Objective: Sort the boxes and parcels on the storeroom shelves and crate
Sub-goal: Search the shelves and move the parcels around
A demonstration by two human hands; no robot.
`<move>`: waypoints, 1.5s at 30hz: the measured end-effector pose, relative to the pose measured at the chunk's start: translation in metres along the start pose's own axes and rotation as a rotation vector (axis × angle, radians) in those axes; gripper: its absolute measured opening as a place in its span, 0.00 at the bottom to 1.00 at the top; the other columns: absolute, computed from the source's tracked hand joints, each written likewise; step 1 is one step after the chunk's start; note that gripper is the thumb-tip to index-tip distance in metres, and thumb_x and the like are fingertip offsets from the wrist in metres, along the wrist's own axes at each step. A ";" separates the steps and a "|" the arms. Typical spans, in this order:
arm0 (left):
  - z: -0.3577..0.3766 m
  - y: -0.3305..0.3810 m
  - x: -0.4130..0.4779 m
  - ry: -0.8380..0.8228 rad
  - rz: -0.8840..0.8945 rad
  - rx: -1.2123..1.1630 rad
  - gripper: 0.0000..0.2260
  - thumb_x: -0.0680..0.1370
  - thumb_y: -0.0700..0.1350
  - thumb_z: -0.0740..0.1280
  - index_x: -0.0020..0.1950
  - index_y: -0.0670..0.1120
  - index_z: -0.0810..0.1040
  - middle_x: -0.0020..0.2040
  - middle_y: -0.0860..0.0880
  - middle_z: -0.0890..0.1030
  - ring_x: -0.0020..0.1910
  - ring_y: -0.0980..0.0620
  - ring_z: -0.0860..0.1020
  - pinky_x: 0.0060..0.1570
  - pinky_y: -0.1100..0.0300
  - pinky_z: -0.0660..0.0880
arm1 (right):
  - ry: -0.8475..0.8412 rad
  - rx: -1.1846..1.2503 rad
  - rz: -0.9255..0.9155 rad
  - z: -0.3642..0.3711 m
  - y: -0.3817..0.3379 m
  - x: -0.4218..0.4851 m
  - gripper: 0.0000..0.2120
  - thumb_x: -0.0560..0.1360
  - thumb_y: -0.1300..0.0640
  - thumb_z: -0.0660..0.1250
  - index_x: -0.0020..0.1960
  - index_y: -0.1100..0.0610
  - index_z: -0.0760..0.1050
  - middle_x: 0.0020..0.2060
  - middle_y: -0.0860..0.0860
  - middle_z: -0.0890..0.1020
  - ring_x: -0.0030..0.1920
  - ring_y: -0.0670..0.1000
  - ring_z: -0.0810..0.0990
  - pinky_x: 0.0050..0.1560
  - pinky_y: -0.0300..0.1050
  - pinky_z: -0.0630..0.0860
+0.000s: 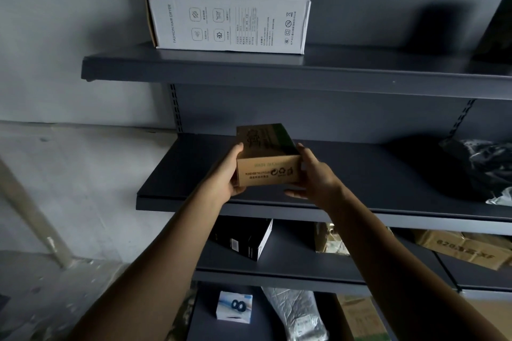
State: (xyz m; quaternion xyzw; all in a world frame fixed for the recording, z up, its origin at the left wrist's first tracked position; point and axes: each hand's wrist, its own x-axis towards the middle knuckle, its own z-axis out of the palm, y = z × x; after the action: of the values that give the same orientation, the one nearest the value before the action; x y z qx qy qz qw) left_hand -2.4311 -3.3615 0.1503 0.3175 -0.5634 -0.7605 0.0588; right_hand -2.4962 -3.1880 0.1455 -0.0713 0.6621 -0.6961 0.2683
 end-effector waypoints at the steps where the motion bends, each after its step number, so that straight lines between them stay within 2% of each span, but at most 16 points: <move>1: -0.001 -0.001 0.000 -0.011 0.001 -0.016 0.15 0.78 0.59 0.63 0.47 0.48 0.75 0.41 0.46 0.78 0.42 0.49 0.77 0.39 0.57 0.73 | -0.001 0.022 -0.004 0.000 -0.001 -0.001 0.15 0.81 0.44 0.57 0.57 0.53 0.73 0.51 0.59 0.80 0.54 0.58 0.80 0.47 0.54 0.80; 3: -0.001 -0.002 -0.001 -0.031 0.015 -0.066 0.15 0.78 0.60 0.63 0.48 0.48 0.76 0.42 0.45 0.79 0.44 0.48 0.78 0.39 0.55 0.75 | 0.018 0.071 -0.034 0.001 -0.002 -0.001 0.12 0.81 0.48 0.58 0.53 0.54 0.75 0.48 0.59 0.81 0.52 0.57 0.81 0.47 0.55 0.81; 5: 0.001 -0.005 -0.001 -0.046 0.023 -0.108 0.16 0.77 0.60 0.64 0.51 0.47 0.75 0.46 0.44 0.79 0.47 0.47 0.79 0.41 0.52 0.78 | 0.072 0.089 -0.086 0.006 -0.002 0.000 0.15 0.79 0.48 0.63 0.57 0.59 0.76 0.50 0.61 0.81 0.51 0.58 0.82 0.43 0.54 0.82; 8: 0.012 -0.010 -0.005 -0.096 0.001 -0.139 0.14 0.76 0.56 0.68 0.49 0.46 0.73 0.51 0.40 0.76 0.52 0.42 0.78 0.54 0.46 0.78 | 0.117 0.148 -0.087 0.015 0.002 0.003 0.32 0.73 0.47 0.73 0.69 0.59 0.64 0.59 0.63 0.77 0.53 0.60 0.82 0.39 0.55 0.82; 10: 0.021 -0.012 -0.007 -0.157 0.009 -0.114 0.12 0.77 0.54 0.68 0.50 0.45 0.76 0.49 0.41 0.81 0.53 0.42 0.80 0.58 0.46 0.77 | 0.087 0.136 -0.036 0.019 0.004 0.001 0.34 0.73 0.49 0.73 0.70 0.52 0.56 0.59 0.60 0.76 0.52 0.60 0.82 0.43 0.59 0.83; 12: 0.027 -0.012 -0.007 -0.155 0.010 -0.070 0.15 0.78 0.55 0.67 0.53 0.44 0.79 0.50 0.41 0.82 0.53 0.44 0.81 0.57 0.46 0.78 | 0.074 0.052 -0.013 0.021 0.006 0.001 0.35 0.74 0.50 0.72 0.71 0.48 0.54 0.56 0.57 0.77 0.51 0.57 0.81 0.47 0.60 0.82; 15: 0.029 -0.009 -0.006 -0.130 -0.001 -0.055 0.15 0.79 0.56 0.64 0.49 0.44 0.78 0.48 0.42 0.81 0.49 0.45 0.80 0.55 0.48 0.78 | 0.091 -0.026 -0.050 0.018 0.005 0.002 0.39 0.73 0.48 0.73 0.73 0.48 0.52 0.54 0.54 0.78 0.49 0.53 0.81 0.49 0.60 0.81; 18: 0.024 -0.002 -0.002 -0.090 0.013 -0.145 0.16 0.80 0.56 0.61 0.54 0.44 0.76 0.46 0.43 0.79 0.45 0.47 0.78 0.44 0.49 0.78 | 0.107 -0.077 -0.091 0.009 0.004 0.002 0.38 0.76 0.45 0.68 0.76 0.44 0.47 0.54 0.55 0.81 0.46 0.53 0.85 0.47 0.58 0.82; 20: 0.015 0.003 0.001 -0.045 0.017 -0.180 0.18 0.80 0.58 0.59 0.57 0.45 0.74 0.45 0.44 0.78 0.43 0.47 0.77 0.37 0.51 0.77 | 0.173 -0.068 -0.135 -0.002 0.001 0.002 0.32 0.79 0.45 0.64 0.75 0.42 0.48 0.54 0.57 0.82 0.45 0.54 0.85 0.45 0.55 0.82; 22: 0.004 0.006 0.002 -0.022 0.001 -0.166 0.18 0.80 0.59 0.57 0.51 0.45 0.75 0.43 0.44 0.77 0.41 0.48 0.76 0.34 0.53 0.76 | 0.221 -0.010 -0.169 -0.015 -0.003 0.002 0.29 0.81 0.46 0.60 0.76 0.42 0.49 0.56 0.58 0.80 0.46 0.55 0.83 0.44 0.53 0.81; 24: -0.005 0.007 0.003 -0.021 -0.016 -0.144 0.19 0.81 0.59 0.56 0.47 0.44 0.74 0.41 0.44 0.76 0.40 0.48 0.75 0.36 0.54 0.76 | 0.233 0.033 -0.186 -0.024 -0.006 0.000 0.25 0.82 0.46 0.57 0.76 0.44 0.53 0.57 0.59 0.78 0.47 0.56 0.82 0.45 0.52 0.80; 27: -0.013 0.004 0.006 -0.034 -0.010 -0.105 0.15 0.80 0.57 0.60 0.49 0.45 0.74 0.45 0.43 0.77 0.43 0.47 0.76 0.39 0.54 0.76 | 0.232 0.032 -0.173 -0.030 -0.008 -0.001 0.20 0.82 0.43 0.55 0.69 0.51 0.66 0.58 0.59 0.79 0.47 0.54 0.81 0.44 0.51 0.79; 32: -0.013 -0.001 0.006 -0.051 0.100 -0.028 0.07 0.78 0.46 0.60 0.50 0.48 0.77 0.49 0.44 0.80 0.47 0.46 0.78 0.49 0.50 0.76 | 0.255 -0.103 -0.144 -0.032 -0.005 0.001 0.20 0.80 0.40 0.56 0.64 0.53 0.68 0.58 0.56 0.77 0.56 0.55 0.79 0.44 0.53 0.79; 37: -0.017 -0.006 0.015 0.016 0.226 0.140 0.12 0.76 0.37 0.61 0.57 0.47 0.74 0.55 0.44 0.79 0.53 0.47 0.77 0.50 0.50 0.76 | 0.241 -0.207 -0.220 -0.038 0.004 0.003 0.13 0.82 0.49 0.59 0.63 0.54 0.68 0.53 0.52 0.76 0.58 0.55 0.76 0.57 0.60 0.75; 41: -0.018 -0.009 0.019 0.050 0.340 0.218 0.21 0.77 0.36 0.60 0.69 0.49 0.70 0.62 0.47 0.77 0.57 0.49 0.75 0.54 0.53 0.74 | 0.217 -0.256 -0.227 -0.042 0.006 0.006 0.15 0.84 0.55 0.54 0.68 0.56 0.70 0.56 0.54 0.75 0.61 0.57 0.74 0.52 0.52 0.76; 45: -0.015 -0.010 0.017 0.011 0.321 0.061 0.13 0.78 0.36 0.55 0.55 0.49 0.75 0.52 0.47 0.79 0.56 0.46 0.75 0.53 0.50 0.73 | 0.213 -0.129 -0.131 -0.045 0.006 0.006 0.20 0.83 0.44 0.51 0.63 0.55 0.73 0.60 0.57 0.77 0.62 0.57 0.74 0.49 0.51 0.76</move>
State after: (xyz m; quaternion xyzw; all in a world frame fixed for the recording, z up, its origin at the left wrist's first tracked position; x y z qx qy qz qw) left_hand -2.4332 -3.3781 0.1324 0.2293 -0.6293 -0.7221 0.1732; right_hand -2.5198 -3.1507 0.1331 -0.0571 0.7240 -0.6719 0.1453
